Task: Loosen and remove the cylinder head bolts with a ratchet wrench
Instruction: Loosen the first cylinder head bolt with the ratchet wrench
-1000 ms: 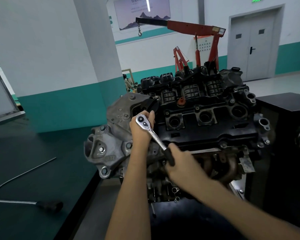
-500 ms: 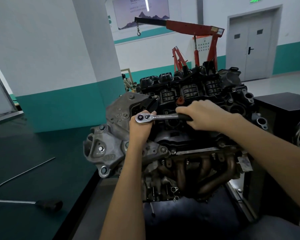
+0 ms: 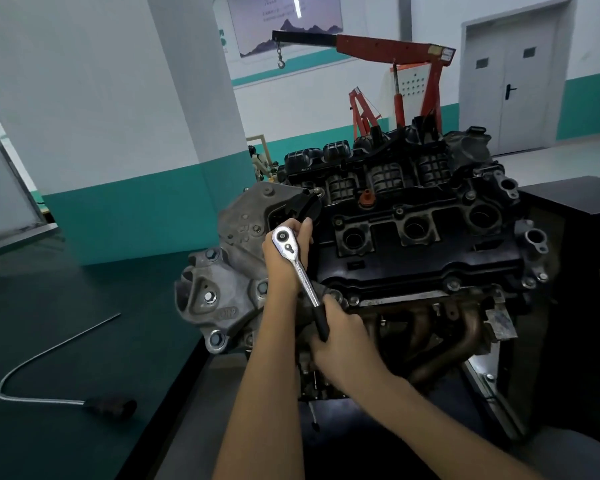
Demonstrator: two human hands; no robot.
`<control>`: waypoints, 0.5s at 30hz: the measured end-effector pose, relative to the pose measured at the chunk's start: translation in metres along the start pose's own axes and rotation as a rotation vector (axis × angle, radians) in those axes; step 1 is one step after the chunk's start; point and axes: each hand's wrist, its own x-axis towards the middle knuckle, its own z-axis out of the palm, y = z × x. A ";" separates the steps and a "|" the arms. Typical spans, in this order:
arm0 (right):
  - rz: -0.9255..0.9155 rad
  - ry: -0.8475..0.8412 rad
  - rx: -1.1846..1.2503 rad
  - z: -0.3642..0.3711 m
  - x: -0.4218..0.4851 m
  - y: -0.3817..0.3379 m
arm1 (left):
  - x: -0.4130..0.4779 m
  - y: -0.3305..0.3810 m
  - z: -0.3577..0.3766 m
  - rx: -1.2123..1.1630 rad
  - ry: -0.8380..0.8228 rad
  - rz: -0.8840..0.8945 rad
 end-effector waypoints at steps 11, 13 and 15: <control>-0.275 0.027 -0.818 -0.112 0.057 0.004 | 0.000 0.000 -0.003 -0.086 -0.078 -0.018; -0.166 0.047 -0.530 -0.077 0.024 0.008 | -0.001 0.003 -0.001 -0.070 -0.048 -0.003; -0.057 0.032 -0.216 -0.038 0.000 0.006 | 0.000 0.005 0.000 -0.022 -0.028 0.018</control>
